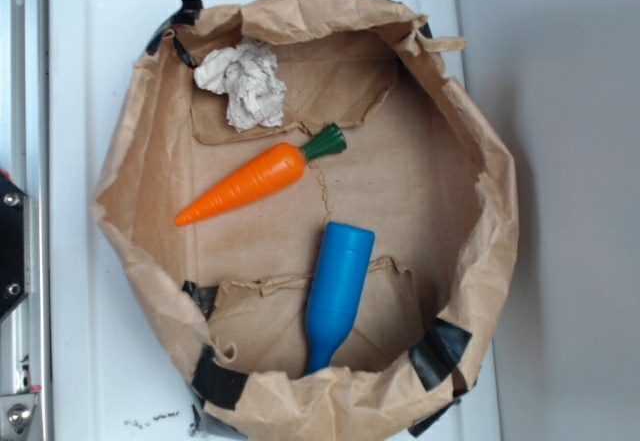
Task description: Grab the white paper.
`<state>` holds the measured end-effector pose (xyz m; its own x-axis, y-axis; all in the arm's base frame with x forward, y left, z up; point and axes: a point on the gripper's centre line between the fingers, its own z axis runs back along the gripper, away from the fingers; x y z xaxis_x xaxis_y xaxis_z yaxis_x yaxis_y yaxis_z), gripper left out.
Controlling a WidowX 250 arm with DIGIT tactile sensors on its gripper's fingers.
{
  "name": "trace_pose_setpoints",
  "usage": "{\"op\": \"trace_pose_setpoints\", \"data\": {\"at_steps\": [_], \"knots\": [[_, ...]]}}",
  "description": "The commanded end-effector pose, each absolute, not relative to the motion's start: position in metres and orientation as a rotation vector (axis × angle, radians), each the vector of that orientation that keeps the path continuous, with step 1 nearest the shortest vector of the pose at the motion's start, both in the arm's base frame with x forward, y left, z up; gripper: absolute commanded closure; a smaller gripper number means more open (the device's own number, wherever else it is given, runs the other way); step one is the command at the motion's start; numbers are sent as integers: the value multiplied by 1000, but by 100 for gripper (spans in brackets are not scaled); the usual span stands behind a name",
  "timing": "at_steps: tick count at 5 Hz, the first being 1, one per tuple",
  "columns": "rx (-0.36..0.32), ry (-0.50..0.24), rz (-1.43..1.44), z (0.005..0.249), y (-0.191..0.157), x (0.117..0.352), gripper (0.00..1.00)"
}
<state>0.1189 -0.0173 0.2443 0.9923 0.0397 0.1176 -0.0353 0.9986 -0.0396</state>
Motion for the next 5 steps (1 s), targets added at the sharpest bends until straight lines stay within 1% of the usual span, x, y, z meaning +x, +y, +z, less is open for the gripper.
{"op": "trace_pose_setpoints", "data": {"at_steps": [1,2,3,4,5], "knots": [[-38,-119,38,244,-17,119,0],[-10,-99,78,219,-20,144,0],[29,-110,127,200,-21,166,0],[43,-117,187,192,-26,166,0],[51,-125,299,180,-20,165,0]]}}
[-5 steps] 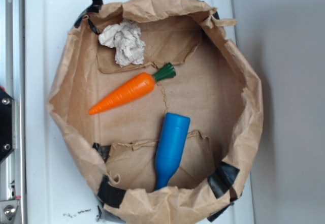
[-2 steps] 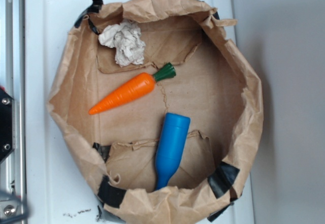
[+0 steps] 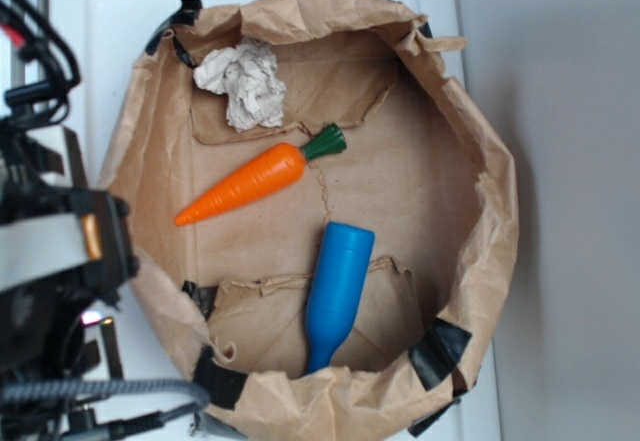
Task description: Grab the white paper.
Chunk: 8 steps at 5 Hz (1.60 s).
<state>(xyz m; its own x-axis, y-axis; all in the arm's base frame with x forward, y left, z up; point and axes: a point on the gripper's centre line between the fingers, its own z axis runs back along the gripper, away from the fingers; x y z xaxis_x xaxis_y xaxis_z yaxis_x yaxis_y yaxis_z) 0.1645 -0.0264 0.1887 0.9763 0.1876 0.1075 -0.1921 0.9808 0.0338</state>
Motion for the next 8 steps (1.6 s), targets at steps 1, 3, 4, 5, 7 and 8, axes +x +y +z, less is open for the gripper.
{"op": "trace_pose_setpoints", "data": {"at_steps": [1,3,4,5,7,8], "knots": [[27,-132,492,170,-14,164,0],[27,-99,538,164,-10,171,0],[27,-99,538,164,-10,171,0],[27,-99,538,164,-10,171,0],[12,-76,596,150,17,240,0],[12,-55,642,140,40,289,0]]}}
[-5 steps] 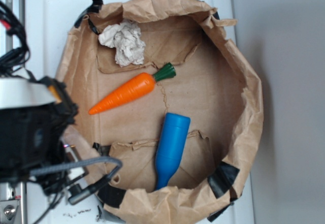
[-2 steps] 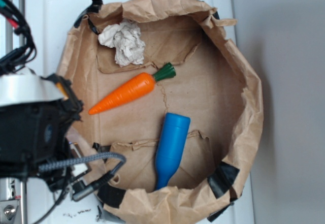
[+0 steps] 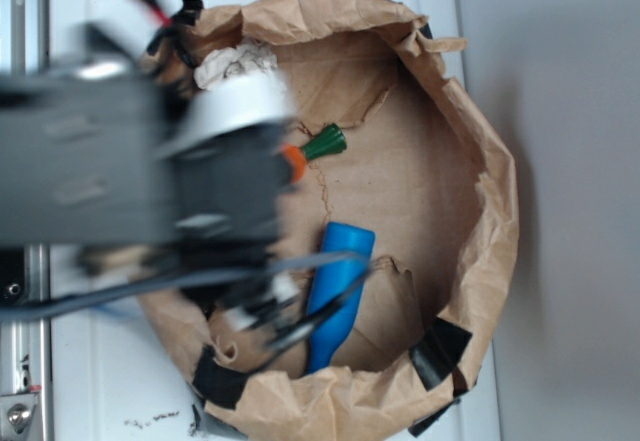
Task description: Grab the white paper.
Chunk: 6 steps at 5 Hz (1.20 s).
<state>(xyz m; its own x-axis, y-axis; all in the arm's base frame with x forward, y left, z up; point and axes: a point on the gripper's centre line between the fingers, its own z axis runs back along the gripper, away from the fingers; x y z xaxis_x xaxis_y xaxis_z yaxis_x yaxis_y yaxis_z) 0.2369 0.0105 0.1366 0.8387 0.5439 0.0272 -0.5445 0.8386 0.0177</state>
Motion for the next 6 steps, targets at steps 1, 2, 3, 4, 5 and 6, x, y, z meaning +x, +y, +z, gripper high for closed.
{"op": "trace_pose_setpoints", "data": {"at_steps": [1,2,3,4,5,6], "knots": [[30,-86,752,123,51,321,0],[22,-156,794,102,57,316,0],[-26,-195,743,112,57,301,0],[-75,-210,717,130,59,277,0],[-76,-192,753,134,63,263,0],[-37,-135,867,126,61,245,0]]}}
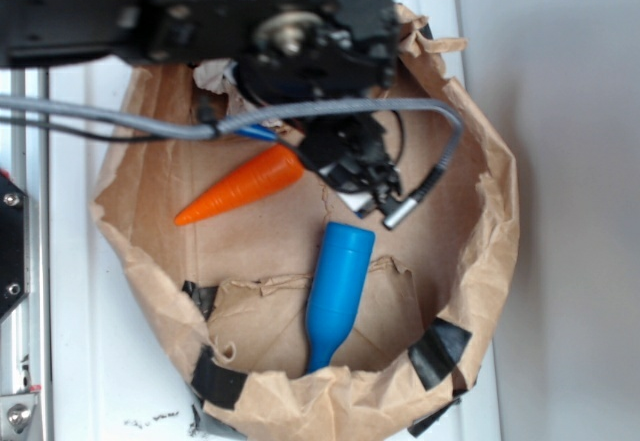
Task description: Grab the white paper.
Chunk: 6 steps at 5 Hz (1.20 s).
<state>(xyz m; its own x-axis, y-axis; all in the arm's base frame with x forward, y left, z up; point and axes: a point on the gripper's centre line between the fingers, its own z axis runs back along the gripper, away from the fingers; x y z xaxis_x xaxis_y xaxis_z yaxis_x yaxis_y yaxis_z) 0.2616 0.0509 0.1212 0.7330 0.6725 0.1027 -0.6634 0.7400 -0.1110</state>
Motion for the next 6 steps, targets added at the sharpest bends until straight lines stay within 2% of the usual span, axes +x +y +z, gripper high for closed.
{"op": "trace_pose_setpoints", "data": {"at_steps": [1,2,3,5,6], "knots": [[39,-119,1005,102,60,238,0],[127,-167,1186,86,61,238,0],[321,-130,1408,75,70,243,0],[321,-130,1408,75,70,243,0],[330,-165,1461,60,71,249,0]]}}
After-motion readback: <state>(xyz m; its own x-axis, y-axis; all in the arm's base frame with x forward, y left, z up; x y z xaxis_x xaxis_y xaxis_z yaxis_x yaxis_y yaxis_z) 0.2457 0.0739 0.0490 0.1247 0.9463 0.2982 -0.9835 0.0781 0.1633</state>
